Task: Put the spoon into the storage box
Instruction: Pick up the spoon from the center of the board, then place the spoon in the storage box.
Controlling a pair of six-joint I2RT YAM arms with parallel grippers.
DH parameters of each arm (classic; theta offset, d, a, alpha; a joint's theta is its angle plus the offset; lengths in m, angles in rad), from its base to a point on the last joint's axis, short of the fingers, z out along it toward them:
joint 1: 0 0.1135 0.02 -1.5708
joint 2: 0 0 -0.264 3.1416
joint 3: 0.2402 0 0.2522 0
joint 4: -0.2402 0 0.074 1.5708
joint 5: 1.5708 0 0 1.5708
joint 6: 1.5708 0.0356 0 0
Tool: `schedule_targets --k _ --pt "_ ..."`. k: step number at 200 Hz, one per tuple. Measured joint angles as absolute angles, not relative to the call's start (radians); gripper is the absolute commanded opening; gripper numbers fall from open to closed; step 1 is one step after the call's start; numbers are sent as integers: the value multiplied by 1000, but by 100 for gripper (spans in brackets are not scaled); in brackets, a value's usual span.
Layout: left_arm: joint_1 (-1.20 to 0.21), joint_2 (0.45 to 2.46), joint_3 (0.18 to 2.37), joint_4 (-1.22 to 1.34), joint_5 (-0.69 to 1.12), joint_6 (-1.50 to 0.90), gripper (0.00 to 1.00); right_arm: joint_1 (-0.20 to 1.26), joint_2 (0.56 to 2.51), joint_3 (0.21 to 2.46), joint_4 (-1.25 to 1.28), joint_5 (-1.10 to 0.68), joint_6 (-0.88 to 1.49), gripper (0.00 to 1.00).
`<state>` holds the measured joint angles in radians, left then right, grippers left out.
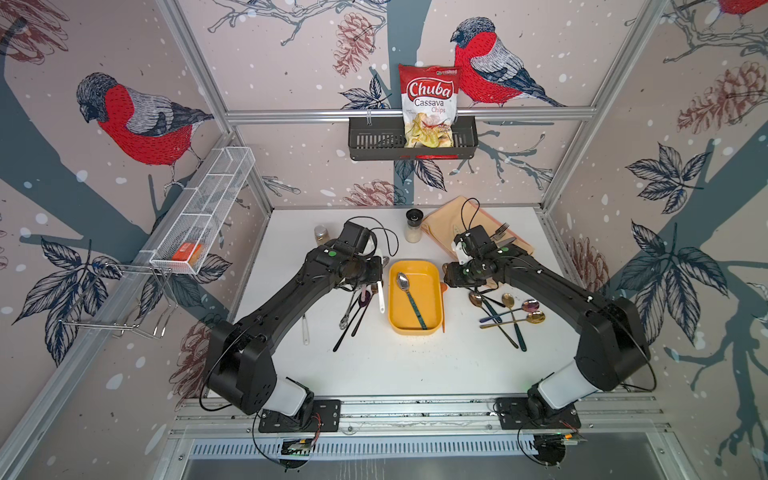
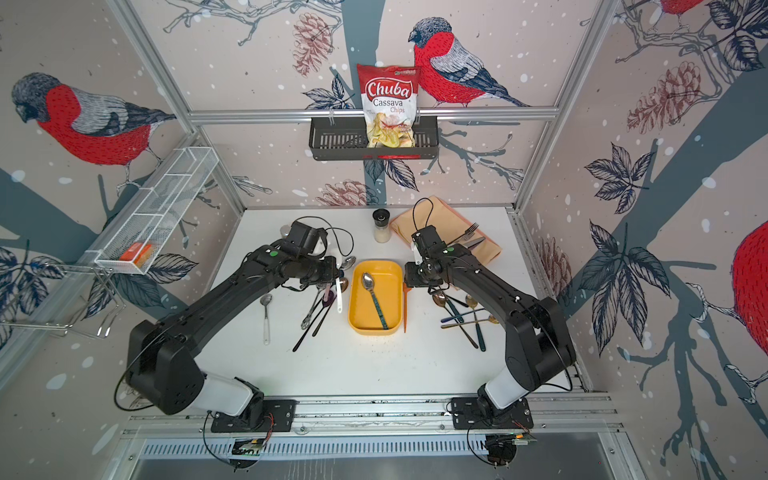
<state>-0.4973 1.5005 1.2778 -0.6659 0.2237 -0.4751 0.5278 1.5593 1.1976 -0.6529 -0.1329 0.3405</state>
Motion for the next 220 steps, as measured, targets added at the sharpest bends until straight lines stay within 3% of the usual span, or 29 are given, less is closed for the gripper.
schedule_targets --k 62,160,220 --pt "-585 1683 1328 -631 292 -553 8 488 1507 1143 -652 -134 340 51" --pt "-596 1878 1348 -569 334 -628 8 478 1480 1075 -634 -138 344 52" --pt "-597 1917 1356 -569 339 -639 19 478 1491 1060 -617 -147 344 52"
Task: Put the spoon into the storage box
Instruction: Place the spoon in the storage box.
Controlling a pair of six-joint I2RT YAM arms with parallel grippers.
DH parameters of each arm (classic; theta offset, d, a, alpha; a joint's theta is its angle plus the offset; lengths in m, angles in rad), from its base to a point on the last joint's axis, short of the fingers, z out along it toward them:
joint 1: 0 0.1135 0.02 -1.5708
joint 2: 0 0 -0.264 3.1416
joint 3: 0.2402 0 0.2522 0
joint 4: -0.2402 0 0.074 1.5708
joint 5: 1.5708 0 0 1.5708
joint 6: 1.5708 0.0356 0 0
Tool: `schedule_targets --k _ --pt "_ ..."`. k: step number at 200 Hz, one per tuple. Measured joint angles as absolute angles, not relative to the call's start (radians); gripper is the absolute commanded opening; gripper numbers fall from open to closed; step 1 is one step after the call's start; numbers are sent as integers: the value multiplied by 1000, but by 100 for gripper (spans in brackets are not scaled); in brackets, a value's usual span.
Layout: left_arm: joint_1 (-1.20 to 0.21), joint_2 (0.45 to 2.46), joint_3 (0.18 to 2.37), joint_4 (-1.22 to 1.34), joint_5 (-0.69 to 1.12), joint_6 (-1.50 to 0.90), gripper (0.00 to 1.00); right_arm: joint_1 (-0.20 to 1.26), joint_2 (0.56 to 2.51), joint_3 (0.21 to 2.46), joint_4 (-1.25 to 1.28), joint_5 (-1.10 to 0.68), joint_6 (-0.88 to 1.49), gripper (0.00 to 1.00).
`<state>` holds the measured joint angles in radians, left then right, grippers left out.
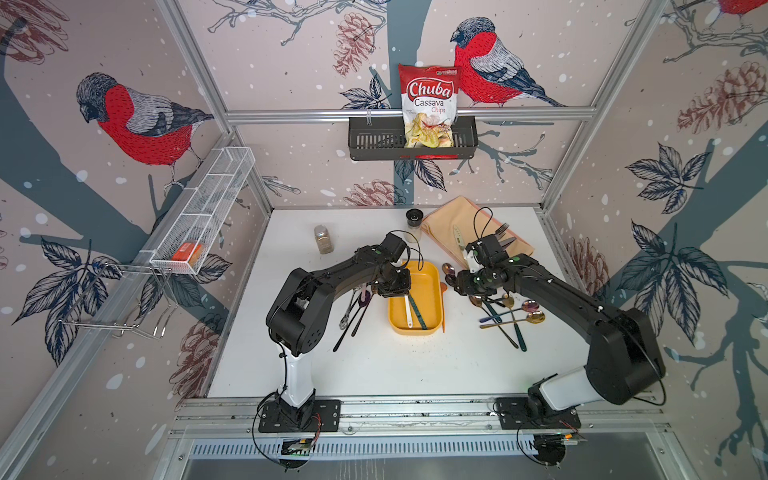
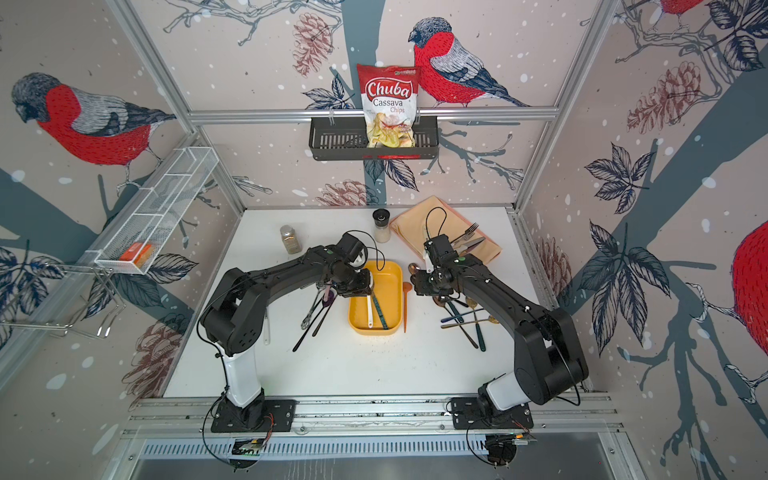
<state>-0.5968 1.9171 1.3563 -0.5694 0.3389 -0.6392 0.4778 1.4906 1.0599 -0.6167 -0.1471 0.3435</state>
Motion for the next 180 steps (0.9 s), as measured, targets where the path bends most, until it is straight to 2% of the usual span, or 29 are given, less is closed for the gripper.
schedule_targets --k 37,77,110,180 --pt "-597 1922 1358 -570 339 -639 34 478 1503 1056 -606 -157 344 52" --pt "-597 1884 1361 -598 312 -617 39 479 1514 1054 -603 -160 344 52" --pt "-581 1741 1344 -663 216 -548 40 480 1525 1057 -602 -160 343 53" --pt "-251 1344 1068 -793 46 -389 40 480 1551 1084 -599 -163 335 53"
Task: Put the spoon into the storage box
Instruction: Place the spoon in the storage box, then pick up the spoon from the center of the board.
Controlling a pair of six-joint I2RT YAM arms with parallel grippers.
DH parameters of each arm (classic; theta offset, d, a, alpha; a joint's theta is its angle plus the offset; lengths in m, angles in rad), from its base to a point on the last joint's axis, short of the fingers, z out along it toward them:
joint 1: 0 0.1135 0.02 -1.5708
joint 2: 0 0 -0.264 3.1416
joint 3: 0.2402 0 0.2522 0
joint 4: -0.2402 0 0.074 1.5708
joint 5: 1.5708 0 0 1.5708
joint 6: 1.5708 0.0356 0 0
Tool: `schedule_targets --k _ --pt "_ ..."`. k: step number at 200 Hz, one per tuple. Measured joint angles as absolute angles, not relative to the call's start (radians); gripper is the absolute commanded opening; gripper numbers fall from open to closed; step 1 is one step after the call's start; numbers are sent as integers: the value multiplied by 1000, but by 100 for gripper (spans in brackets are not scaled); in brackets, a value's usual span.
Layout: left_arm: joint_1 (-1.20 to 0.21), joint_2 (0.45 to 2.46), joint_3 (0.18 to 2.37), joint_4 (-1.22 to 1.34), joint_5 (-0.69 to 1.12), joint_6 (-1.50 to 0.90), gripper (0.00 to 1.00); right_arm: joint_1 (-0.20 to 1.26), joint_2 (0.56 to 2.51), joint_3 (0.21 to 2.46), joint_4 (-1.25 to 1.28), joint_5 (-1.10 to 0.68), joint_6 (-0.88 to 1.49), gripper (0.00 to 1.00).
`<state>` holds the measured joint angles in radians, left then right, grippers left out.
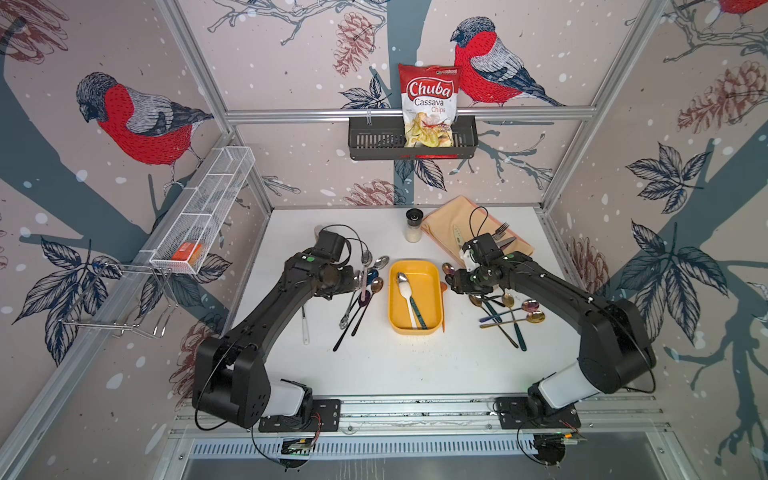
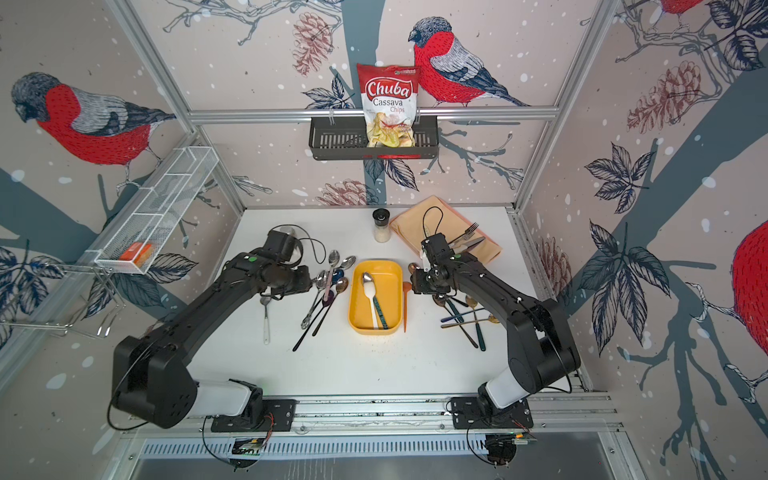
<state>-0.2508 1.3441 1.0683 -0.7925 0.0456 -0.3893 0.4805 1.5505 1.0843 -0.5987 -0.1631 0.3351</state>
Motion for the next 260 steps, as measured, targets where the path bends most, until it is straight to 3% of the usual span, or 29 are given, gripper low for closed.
schedule_targets --k 44,99,170,260 --pt "-105 1316 1005 -803 19 -337 42 481 1589 1105 -596 -168 310 53" --pt "39 1458 1003 -783 43 -310 42 477 1600 1101 -579 -189 283 53" --pt "56 1592 981 -744 69 -300 42 403 1659 1079 -559 -231 231 53" --pt "91 1644 984 -741 -80 -318 43 355 1716 1113 -554 -269 183 53"
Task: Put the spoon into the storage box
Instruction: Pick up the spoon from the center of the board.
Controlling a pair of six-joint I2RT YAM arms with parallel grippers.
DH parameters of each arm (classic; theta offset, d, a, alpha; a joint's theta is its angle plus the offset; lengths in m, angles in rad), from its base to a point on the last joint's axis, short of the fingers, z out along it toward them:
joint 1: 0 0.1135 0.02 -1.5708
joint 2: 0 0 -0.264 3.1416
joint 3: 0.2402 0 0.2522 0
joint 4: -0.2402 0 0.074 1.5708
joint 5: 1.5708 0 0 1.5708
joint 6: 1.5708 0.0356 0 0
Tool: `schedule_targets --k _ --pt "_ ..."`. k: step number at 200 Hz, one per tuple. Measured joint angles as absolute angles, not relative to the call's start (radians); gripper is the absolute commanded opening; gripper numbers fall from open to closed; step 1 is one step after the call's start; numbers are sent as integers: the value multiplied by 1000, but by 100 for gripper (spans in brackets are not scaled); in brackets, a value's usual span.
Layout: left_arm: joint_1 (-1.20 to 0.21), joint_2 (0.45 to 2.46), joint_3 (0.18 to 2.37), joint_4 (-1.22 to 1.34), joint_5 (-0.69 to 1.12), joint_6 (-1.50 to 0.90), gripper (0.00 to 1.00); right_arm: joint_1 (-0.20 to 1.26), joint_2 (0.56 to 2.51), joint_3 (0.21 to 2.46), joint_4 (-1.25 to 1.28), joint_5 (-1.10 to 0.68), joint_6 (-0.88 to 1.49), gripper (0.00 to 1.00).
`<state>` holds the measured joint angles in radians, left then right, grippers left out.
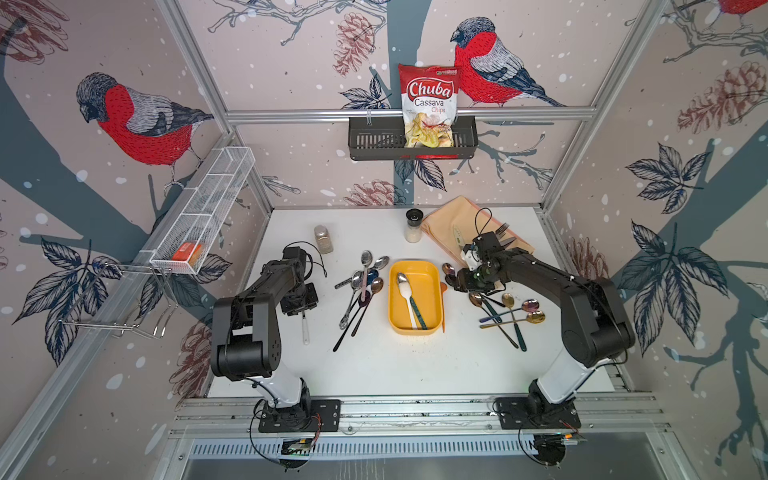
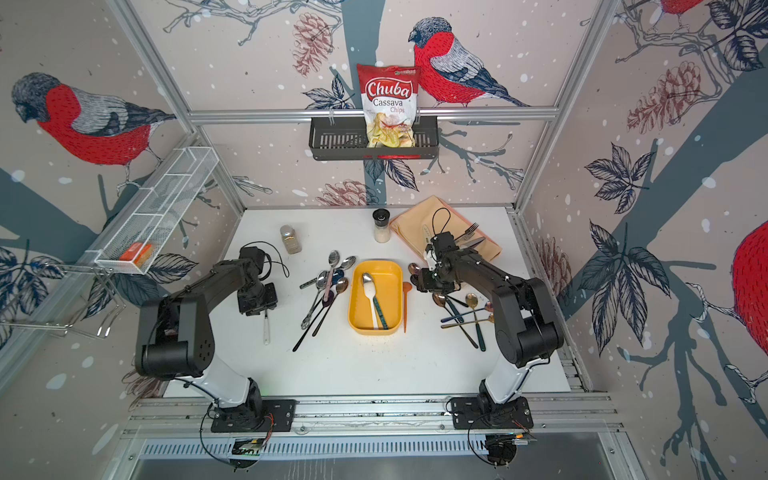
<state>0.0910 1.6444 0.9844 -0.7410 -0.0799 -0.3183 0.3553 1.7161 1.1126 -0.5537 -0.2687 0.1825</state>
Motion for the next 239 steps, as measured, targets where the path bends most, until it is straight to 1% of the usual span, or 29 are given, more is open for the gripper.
schedule_targets --k 46,103,145,181,201,239 --pt "94 1697 991 -712 -81 -307 40 353 1721 1138 -557 -269 181 53" --pt "94 1726 1013 -707 -52 -289 27 353 1717 1154 -583 -268 182 52" --pt "94 1717 993 -680 -23 -288 14 358 1705 1172 -597 -262 183 51" --pt "94 1714 978 -663 -7 -289 7 374 1697 1180 -609 -258 189 51" --pt "94 1712 975 -662 -7 -289 4 383 1687 1182 -614 -249 191 51" --pt "94 1699 974 -656 -3 -289 1 400 1668 1185 -624 -231 209 51"
